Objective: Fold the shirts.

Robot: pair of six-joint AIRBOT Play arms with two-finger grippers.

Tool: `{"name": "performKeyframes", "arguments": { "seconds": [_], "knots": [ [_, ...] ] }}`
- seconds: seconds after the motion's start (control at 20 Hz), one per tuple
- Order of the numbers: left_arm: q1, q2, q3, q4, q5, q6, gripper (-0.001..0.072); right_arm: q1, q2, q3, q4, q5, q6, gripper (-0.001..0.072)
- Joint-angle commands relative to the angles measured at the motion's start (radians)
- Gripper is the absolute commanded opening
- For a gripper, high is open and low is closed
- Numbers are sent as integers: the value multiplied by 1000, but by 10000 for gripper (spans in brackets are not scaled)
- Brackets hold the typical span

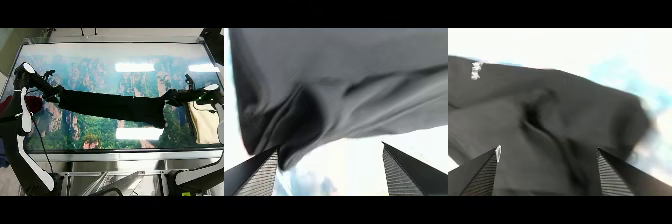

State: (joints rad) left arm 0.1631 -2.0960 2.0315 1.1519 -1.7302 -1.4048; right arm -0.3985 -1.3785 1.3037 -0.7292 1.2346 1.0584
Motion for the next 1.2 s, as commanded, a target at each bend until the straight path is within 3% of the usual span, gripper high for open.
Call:
{"name": "performKeyframes", "arguments": {
  "seconds": [0.0, 0.25, 0.3, 0.4, 0.45, 0.55, 0.65, 0.7, 0.75, 0.85, 1.15],
  "knots": [
    [26, 2, 6, 20, -102, -92, 697, -75, -2, 3, -64, 71, 39, 699],
    [25, 62, 6, -157, -26, -103, 696, -26, -94, -1, -60, 88, 38, 699],
    [22, 76, 6, -173, -2, -103, 643, -6, -117, -1, -60, 91, 38, 698],
    [7, 97, 6, -219, 19, -81, 150, 36, -154, -1, -36, 98, 37, 699],
    [-5, 101, 6, -248, 23, -65, 14, 55, -163, -1, -9, 103, 24, 698],
    [-40, 101, 6, -307, 42, -59, 15, 86, -167, -1, 43, 100, -2, 668],
    [-95, 95, 6, -314, 67, -58, 14, 90, -166, -1, 106, 109, -45, 97],
    [-126, 87, 6, -315, 78, -58, 15, 89, -161, 0, 141, 112, -59, 83],
    [-167, 73, 3, -315, 93, -59, 14, 88, -149, 6, 153, 116, -68, 21],
    [-261, 63, -58, -315, 173, -59, 15, 87, -107, 41, 161, 146, -67, 20],
    [-594, 58, -252, -312, 710, -59, 14, 90, 45, 265, 235, 424, 30, 20]
  ]
}}
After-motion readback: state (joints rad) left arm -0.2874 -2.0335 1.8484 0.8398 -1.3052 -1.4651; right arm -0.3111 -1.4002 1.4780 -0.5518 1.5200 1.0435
